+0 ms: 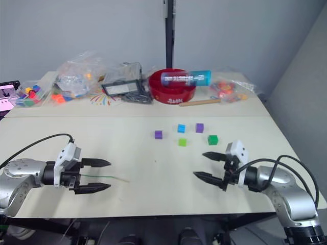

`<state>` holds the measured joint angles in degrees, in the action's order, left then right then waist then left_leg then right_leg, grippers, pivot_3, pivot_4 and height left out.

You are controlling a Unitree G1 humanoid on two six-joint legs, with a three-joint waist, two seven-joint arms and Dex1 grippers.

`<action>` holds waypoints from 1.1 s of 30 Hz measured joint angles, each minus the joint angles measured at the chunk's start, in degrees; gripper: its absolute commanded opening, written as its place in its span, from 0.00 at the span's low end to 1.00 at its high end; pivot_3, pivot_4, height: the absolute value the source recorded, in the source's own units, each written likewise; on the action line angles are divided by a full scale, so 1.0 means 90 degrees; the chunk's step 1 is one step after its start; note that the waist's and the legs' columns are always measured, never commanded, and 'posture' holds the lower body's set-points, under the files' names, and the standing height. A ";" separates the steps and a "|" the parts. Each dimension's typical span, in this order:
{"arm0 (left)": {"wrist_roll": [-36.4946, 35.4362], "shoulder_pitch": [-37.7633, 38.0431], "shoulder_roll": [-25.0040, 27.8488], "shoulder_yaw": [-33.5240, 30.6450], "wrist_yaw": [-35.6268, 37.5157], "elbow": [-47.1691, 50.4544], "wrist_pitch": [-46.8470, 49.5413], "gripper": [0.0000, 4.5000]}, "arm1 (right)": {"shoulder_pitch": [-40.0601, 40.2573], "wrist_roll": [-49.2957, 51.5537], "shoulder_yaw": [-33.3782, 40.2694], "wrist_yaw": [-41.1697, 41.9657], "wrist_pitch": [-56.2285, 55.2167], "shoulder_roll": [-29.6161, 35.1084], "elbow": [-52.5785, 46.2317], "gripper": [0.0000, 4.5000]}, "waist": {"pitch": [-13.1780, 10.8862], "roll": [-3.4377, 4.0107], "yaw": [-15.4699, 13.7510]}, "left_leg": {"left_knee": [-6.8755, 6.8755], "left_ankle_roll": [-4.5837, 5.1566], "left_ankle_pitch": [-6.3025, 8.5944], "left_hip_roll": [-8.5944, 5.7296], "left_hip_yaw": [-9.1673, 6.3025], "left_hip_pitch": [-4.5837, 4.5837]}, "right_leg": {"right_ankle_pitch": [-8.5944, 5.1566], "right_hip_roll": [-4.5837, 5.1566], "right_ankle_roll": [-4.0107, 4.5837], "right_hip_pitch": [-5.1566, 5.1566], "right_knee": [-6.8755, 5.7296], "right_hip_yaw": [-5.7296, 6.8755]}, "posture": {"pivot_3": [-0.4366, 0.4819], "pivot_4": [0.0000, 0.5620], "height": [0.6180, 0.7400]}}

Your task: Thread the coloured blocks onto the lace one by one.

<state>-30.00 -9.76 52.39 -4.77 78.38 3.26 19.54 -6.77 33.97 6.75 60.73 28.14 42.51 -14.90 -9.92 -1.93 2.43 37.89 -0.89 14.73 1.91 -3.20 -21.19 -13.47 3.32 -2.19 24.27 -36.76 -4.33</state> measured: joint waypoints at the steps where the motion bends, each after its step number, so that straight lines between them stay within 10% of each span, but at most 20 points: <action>1: 0.0105 -0.0141 -0.0023 0.0098 0.0130 -0.0204 -0.0146 1.00 | -0.0085 -0.0002 -0.0094 0.0007 0.0067 0.0010 -0.0031 0.99 | 0.0000 0.0001 -0.0002 | 0.0000 0.0000 0.0000 -0.0001 0.0002 0.0003 | 0.0000 0.0000 0.0000 -0.0003 -0.0001 0.0000 | 0.48 0.27 0.92; 21: 0.1535 -0.1794 -0.1150 0.1198 0.1397 -0.3898 -0.3075 1.00 | -0.0429 0.0119 -0.0477 -0.0360 0.0524 -0.0022 -0.0833 0.99 | 0.0007 0.0010 -0.0100 | 0.0013 0.0002 -0.0001 -0.0005 -0.0008 0.0005 | 0.0001 0.0002 0.0000 -0.0014 -0.0007 0.0007 | 0.48 0.27 0.92; 33: 0.1841 -0.2367 -0.1389 0.1341 0.1442 -0.5049 -0.3754 0.14 | -0.0327 0.0200 -0.0319 -0.0641 0.0650 -0.0019 -0.1050 1.00 | 0.0050 0.0064 -0.0091 | 0.0020 0.0015 0.0007 -0.0005 -0.0007 0.0008 | -0.0003 0.0001 -0.0005 -0.0017 -0.0013 0.0006 | 0.48 0.27 0.92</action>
<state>-13.43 -31.07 39.89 7.30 91.35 -42.18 -14.24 -9.71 35.77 3.88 54.96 33.99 42.34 -24.35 -9.47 -1.35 1.62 38.07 -0.76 14.79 1.86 -3.26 -21.11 -13.50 3.33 -2.23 24.12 -36.88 -4.28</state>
